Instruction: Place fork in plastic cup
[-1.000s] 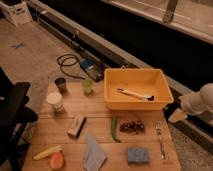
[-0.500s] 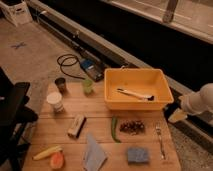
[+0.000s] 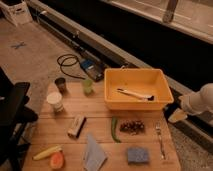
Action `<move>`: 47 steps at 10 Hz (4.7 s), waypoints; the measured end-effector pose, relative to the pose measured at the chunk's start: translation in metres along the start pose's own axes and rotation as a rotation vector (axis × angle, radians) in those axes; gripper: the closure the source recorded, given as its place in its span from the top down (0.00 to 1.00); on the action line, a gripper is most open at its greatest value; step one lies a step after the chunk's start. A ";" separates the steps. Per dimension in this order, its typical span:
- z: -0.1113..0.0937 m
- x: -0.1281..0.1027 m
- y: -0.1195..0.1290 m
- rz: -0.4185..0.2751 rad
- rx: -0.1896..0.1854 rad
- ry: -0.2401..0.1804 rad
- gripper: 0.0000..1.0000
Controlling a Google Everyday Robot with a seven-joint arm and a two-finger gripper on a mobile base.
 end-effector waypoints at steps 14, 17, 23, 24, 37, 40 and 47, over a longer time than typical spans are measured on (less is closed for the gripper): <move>0.030 -0.012 0.034 -0.157 -0.050 0.086 0.80; 0.049 0.006 0.058 -0.184 -0.133 0.108 0.80; 0.055 0.009 0.060 -0.175 -0.160 0.116 0.80; 0.063 0.008 0.062 -0.173 -0.173 0.118 0.80; 0.128 0.014 0.086 -0.187 -0.399 0.014 0.80; 0.134 0.018 0.090 -0.181 -0.429 0.001 0.80; 0.143 0.022 0.097 -0.174 -0.467 0.002 0.50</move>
